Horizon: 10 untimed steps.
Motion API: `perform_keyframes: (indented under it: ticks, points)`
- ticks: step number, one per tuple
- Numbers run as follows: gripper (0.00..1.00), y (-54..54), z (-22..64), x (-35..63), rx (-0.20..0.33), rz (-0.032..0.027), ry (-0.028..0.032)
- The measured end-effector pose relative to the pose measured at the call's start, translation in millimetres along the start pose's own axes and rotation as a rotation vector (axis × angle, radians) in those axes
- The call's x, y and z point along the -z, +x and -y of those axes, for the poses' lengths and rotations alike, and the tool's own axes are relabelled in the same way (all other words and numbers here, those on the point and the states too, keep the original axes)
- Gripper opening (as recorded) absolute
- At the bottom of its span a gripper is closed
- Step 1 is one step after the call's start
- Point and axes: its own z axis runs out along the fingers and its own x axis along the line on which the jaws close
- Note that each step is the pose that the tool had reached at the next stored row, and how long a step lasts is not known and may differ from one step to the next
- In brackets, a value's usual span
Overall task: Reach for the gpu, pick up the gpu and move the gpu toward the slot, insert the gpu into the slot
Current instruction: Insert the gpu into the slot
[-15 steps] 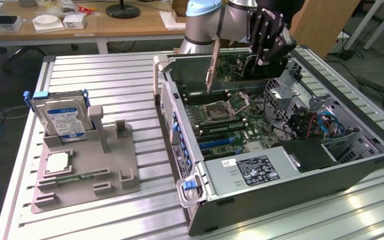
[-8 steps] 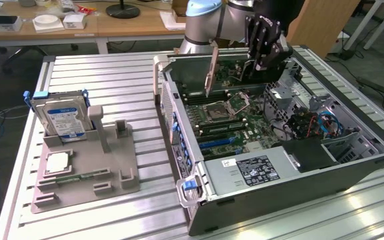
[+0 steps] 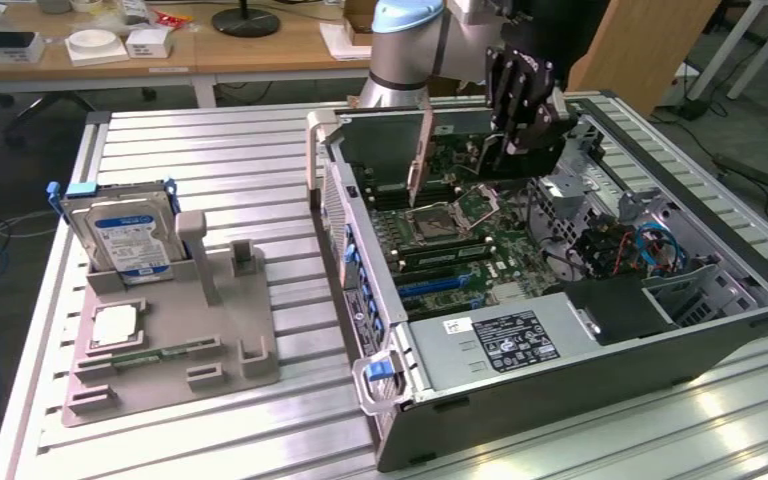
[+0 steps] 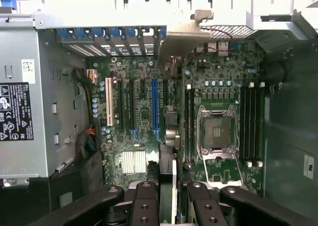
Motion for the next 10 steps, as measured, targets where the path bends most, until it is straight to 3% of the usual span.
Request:
perform_keyframes:
  ticks: [4,7,10]
  points:
    - [0.27,-0.1,-0.1,-2.2,0.0,-0.0003,-0.001]
    - [0.27,-0.1,-0.1,-5.0,0.0,-0.0097,-0.0007]
    - [0.27,-0.4,-0.2,-6.7,0.0,-0.0105,-0.0008]
